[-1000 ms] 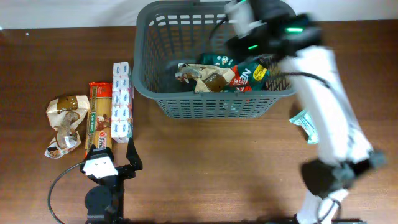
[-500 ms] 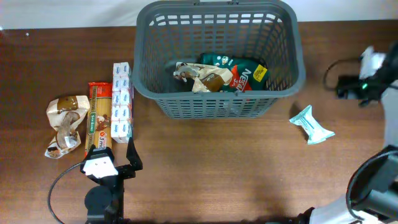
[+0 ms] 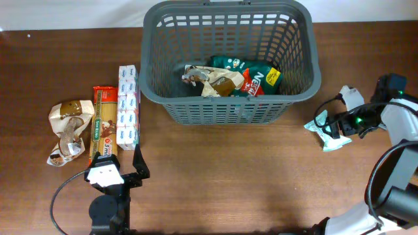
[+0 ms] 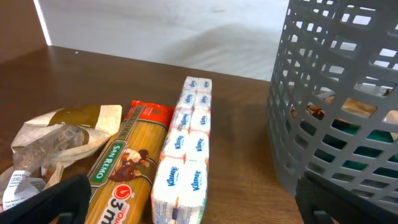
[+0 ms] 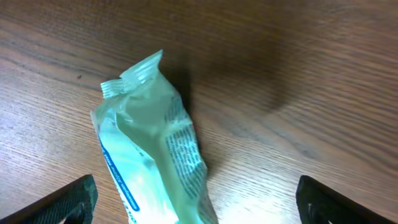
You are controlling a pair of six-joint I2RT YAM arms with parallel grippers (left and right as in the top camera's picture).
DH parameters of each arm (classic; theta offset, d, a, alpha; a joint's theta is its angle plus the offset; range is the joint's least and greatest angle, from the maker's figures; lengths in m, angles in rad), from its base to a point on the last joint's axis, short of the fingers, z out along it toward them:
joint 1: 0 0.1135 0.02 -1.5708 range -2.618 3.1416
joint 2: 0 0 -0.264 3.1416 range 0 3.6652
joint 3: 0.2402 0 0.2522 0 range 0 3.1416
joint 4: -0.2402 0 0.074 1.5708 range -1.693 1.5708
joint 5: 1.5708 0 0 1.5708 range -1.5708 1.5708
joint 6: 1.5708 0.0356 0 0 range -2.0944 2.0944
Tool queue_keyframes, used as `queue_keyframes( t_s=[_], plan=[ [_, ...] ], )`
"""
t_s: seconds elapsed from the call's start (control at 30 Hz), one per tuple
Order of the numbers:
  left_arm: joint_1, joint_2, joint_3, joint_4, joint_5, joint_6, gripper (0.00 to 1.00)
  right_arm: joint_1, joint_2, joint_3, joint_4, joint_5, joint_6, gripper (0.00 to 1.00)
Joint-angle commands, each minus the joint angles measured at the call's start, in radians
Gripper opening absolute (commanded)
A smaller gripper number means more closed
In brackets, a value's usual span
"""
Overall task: Pack container
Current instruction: 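Grasp the mint-green snack bar with the right gripper, then place the mint-green snack bar into the basket with the right gripper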
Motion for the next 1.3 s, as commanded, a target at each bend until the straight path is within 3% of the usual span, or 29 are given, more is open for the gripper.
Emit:
queue_keyframes(
  t_s=[0.0, 0.1, 0.23, 0.27, 0.3, 0.33, 0.57, 0.73, 0.83, 1.03, 1.13, 1.27],
  plan=[
    [-0.004, -0.005, -0.005, -0.001, -0.011, -0.009, 0.99, 0.029, 0.046, -0.006, -0.008, -0.042, -0.020, 0.97],
    [-0.004, -0.005, -0.005, -0.001, -0.011, -0.009, 0.99, 0.070, 0.089, -0.006, -0.007, 0.008, -0.019, 0.76],
    [-0.004, -0.005, -0.005, -0.001, -0.011, -0.009, 0.99, 0.115, 0.124, -0.006, 0.042, 0.093, 0.067, 0.66],
    [-0.004, -0.005, -0.005, -0.001, -0.011, -0.009, 0.99, 0.118, 0.125, -0.006, 0.058, 0.098, 0.095, 0.56],
    [-0.004, -0.005, -0.005, -0.001, -0.011, -0.009, 0.99, 0.120, 0.125, -0.004, 0.085, 0.097, 0.150, 0.11],
    [-0.004, -0.005, -0.005, -0.001, -0.011, -0.009, 0.99, 0.118, 0.124, 0.000, 0.095, 0.097, 0.182, 0.03],
    [-0.004, -0.005, -0.005, -0.001, -0.011, -0.009, 0.99, 0.075, 0.089, 0.163, 0.065, 0.034, 0.313, 0.04],
    [-0.004, -0.005, -0.005, -0.001, -0.011, -0.009, 0.99, 0.039, 0.034, 0.563, -0.107, -0.131, 0.463, 0.04],
    [-0.004, -0.005, -0.005, -0.001, -0.011, -0.009, 0.99, 0.070, 0.029, 0.808, -0.235, -0.204, 0.468, 0.04],
    [-0.004, -0.005, -0.005, -0.001, -0.011, -0.009, 0.99, 0.321, 0.029, 1.233, -0.397, -0.236, 0.463, 0.03],
    [-0.004, -0.005, -0.005, -0.001, -0.011, -0.009, 0.99, 0.508, 0.034, 1.249, -0.389, -0.199, 0.395, 0.04],
    [-0.004, -0.005, -0.005, -0.001, -0.011, -0.009, 0.99, 0.699, 0.095, 1.208, -0.390, -0.002, 0.396, 0.04]
  ],
)
